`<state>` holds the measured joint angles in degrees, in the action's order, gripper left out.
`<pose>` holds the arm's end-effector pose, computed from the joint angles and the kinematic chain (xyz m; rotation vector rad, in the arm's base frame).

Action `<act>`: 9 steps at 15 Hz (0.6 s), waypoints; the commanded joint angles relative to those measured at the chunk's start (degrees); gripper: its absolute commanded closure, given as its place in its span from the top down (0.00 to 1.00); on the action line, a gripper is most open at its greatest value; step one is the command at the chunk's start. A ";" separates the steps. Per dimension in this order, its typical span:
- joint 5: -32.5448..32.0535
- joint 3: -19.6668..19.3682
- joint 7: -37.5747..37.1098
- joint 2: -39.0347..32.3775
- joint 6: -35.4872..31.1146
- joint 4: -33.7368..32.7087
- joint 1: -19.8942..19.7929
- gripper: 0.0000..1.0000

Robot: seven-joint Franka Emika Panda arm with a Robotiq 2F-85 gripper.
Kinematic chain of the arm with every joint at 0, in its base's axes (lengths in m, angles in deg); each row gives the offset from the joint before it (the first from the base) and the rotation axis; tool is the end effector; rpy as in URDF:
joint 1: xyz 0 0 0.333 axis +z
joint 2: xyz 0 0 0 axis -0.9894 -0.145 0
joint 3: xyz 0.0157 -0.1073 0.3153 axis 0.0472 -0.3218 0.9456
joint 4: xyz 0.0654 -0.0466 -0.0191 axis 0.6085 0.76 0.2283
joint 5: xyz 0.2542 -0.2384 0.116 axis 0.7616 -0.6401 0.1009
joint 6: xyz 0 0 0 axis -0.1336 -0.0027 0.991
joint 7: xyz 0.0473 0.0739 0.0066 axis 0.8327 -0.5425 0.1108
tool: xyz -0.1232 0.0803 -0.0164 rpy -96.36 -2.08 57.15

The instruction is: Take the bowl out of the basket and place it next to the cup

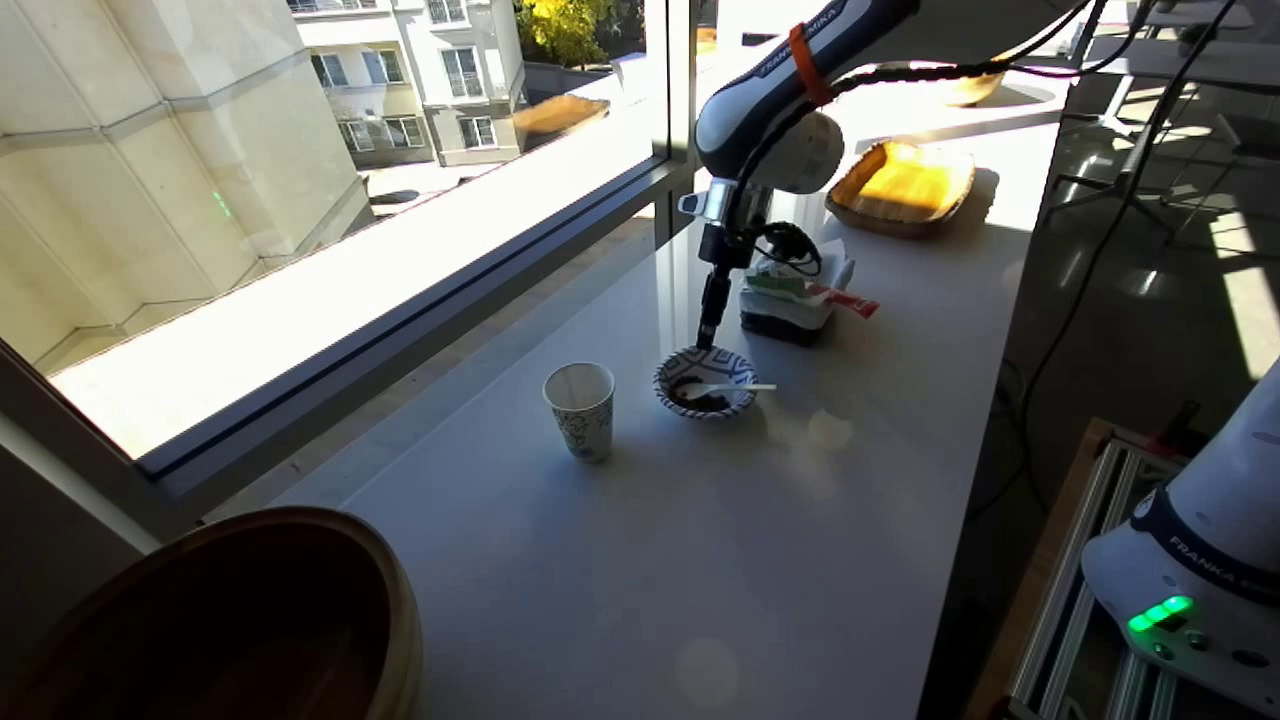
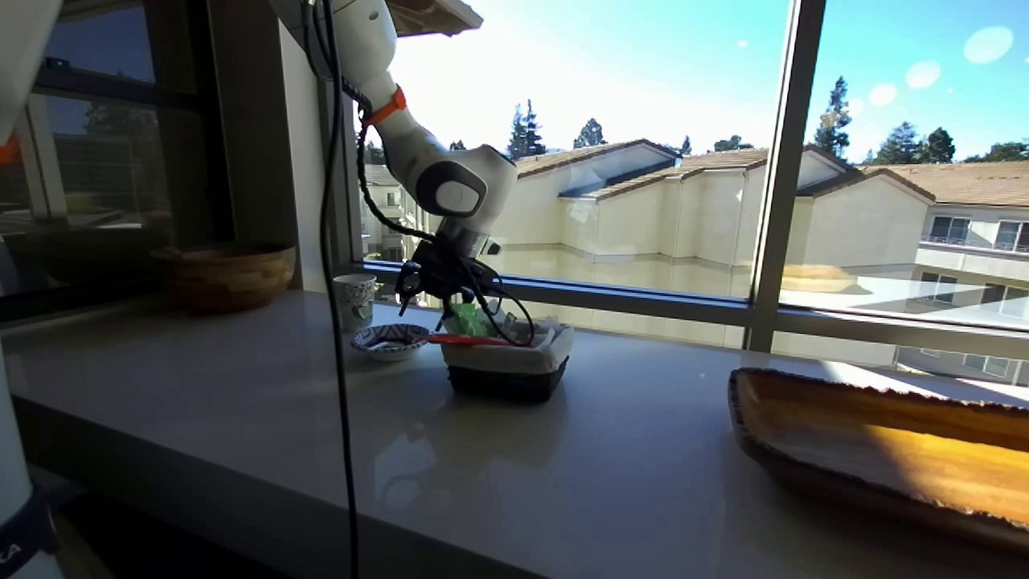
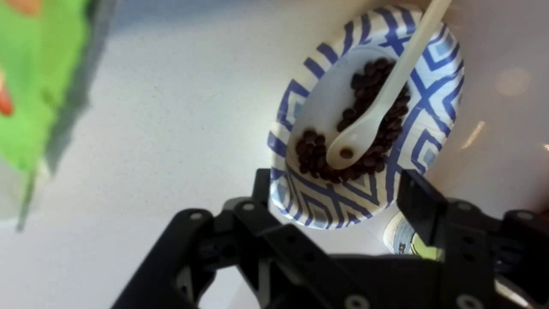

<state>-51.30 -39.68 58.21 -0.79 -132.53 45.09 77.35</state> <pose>0.5703 0.0398 0.2713 -2.5472 -0.8350 -0.0752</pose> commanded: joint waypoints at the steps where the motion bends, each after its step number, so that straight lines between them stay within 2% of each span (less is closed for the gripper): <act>1: -6.20 -0.83 -5.99 7.02 -1.53 4.41 1.17 1.00; 4: -10.06 -1.43 -11.23 11.69 -1.26 5.89 1.24 1.00; 9: -15.00 -3.34 -24.54 20.18 -1.68 8.68 1.08 1.00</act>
<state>-63.33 -41.47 40.78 13.23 -132.66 49.61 77.72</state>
